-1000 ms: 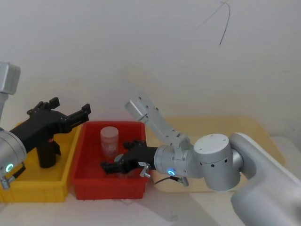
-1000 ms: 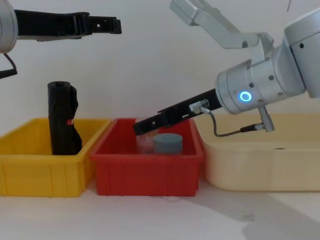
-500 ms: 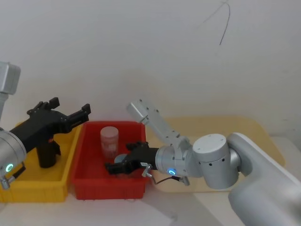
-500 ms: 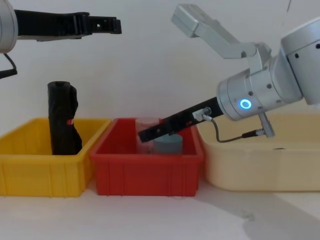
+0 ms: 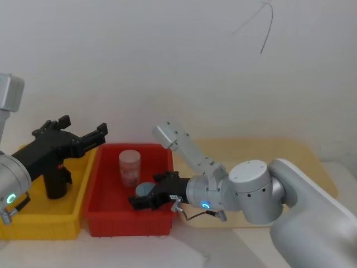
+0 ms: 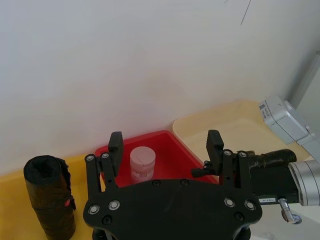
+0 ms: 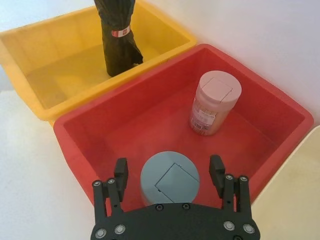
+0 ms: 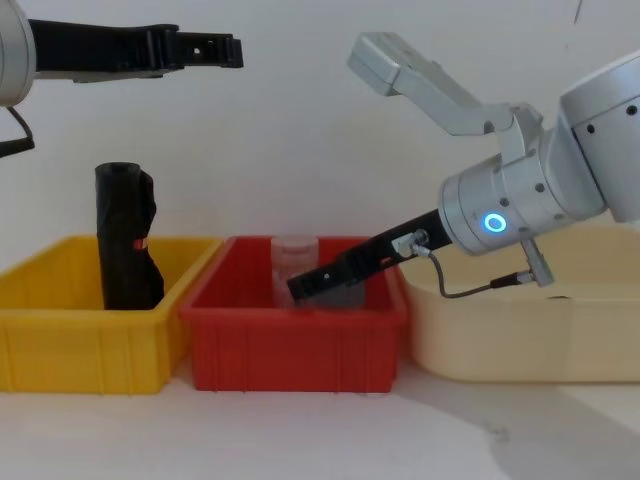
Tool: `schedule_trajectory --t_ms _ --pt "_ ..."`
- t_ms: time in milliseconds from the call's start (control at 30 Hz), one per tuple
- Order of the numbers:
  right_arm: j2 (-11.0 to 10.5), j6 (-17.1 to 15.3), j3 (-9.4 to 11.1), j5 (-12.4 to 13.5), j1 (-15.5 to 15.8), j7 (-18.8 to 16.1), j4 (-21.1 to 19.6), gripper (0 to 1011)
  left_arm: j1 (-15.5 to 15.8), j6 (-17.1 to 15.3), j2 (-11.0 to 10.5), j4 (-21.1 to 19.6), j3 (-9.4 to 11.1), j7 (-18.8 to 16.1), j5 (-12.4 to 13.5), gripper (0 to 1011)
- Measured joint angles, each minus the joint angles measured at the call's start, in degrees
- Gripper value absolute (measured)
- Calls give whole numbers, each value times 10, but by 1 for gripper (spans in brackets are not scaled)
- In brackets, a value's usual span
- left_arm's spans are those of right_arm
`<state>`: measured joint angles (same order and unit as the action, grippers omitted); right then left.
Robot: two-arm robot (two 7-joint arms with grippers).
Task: Pick up the garbage bag with the one hand and transfer it to the other hand.
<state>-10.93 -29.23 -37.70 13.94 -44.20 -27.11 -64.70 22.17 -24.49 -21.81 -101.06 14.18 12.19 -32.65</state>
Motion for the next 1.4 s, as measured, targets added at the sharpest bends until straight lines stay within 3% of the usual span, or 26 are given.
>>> schedule_trajectory --t_ms 100,500,967,1200,1400 --pt "0 2 0 -1 -1 -4 4 977 0 0 0 0 0 0 0 1001" --pt "-3 6 4 -4 -1 -17 7 661 0 0 0 0 0 0 0 1001" --pt "-1 12 32 8 9 -11 -16 661 0 0 0 0 0 0 0 1001" --pt "1 26 63 26 18 11 -45 661 0 0 0 0 0 0 0 1001" --pt "-1 41 102 47 31 36 -78 661 0 0 0 0 0 0 0 1001"
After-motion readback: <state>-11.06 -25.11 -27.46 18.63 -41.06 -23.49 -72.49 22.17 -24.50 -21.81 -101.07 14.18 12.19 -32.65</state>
